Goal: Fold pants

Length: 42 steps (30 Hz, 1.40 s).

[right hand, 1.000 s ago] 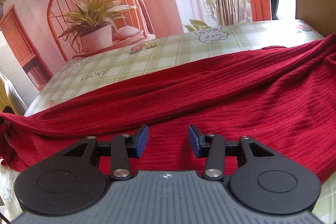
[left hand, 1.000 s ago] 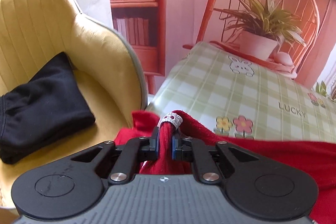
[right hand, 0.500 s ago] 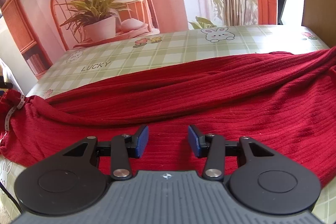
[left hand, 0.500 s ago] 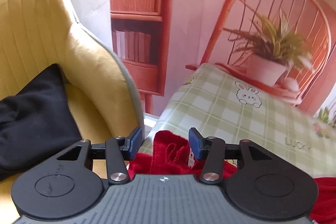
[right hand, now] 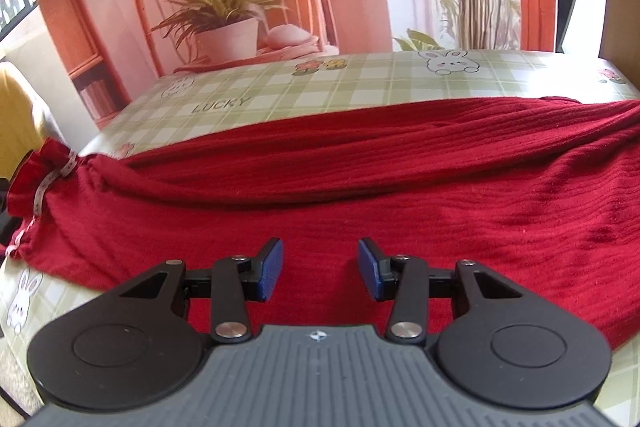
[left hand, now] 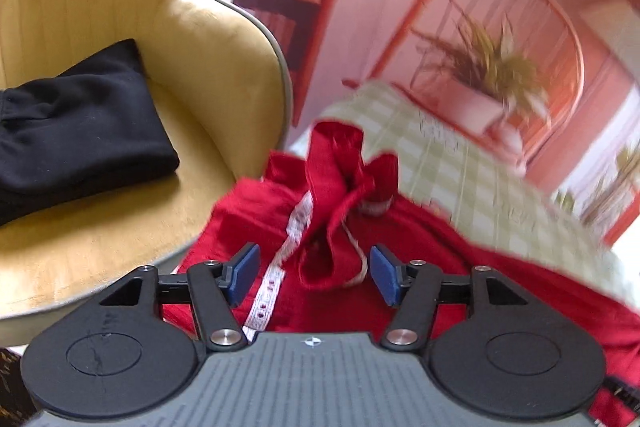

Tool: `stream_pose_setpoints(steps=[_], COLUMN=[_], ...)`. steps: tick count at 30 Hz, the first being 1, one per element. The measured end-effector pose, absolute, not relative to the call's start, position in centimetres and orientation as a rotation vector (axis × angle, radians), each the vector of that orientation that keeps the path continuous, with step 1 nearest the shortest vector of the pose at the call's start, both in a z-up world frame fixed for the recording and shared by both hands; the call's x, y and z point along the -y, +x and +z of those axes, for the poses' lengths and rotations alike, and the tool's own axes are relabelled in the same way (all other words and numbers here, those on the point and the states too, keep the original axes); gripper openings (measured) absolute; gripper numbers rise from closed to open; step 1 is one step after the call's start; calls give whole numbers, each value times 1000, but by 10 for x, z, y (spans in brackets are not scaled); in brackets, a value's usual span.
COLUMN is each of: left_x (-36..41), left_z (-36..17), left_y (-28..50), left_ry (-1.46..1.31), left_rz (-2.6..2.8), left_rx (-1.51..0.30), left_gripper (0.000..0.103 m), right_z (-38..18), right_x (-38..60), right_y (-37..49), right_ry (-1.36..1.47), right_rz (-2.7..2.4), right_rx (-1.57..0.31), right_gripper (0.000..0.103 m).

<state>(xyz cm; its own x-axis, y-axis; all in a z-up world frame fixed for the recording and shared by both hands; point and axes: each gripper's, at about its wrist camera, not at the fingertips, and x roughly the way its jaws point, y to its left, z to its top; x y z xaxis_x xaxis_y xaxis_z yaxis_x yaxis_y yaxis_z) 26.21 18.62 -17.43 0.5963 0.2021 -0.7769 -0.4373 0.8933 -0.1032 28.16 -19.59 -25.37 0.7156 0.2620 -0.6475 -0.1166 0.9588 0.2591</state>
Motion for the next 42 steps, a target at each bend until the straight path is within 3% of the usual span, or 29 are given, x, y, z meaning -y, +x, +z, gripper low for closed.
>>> stream_pose_setpoints(steps=[5,7,9,19,23,27,30,32,33,42], left_x=[-186,-192,-194,-205,-205,-208,-209,-212,-214,-221], left_z=[-199,-205,-205,-148,-131,-133,-139,-143,-144,-153], left_y=[283,288,288,262,254,248,243,240,239,229], left_ry=[-228,-224,-220,-232,-252,-275,-282,-296,-300,-327], left_rz=[448,491,470,496,488,499,513,522,526,567], left_rx=[-922,-948,-949,-826,-809,-820,-832,-836,-836,-839], left_gripper=[63,57,4,5,5,5,5,5,5,5], right_z=[-255,-253,-251,-254,-259,-262,-265,-265,-264,-229], right_x=[194,194,195,176,172,166,165,171,176,212], right_y=[272,268,263,235,229,225,226,231,236,243], right_ry=[187,183,174,19,-5,-74,-115,-102,-86,60], right_rz=[215,214,217,333,341,337,313,303,294,266], right_rx=[-758,-760,-763,-792,-809,-801,-792,-791,-796,-710], right_gripper=[45,45,45,46,53,54,41,12,8,4])
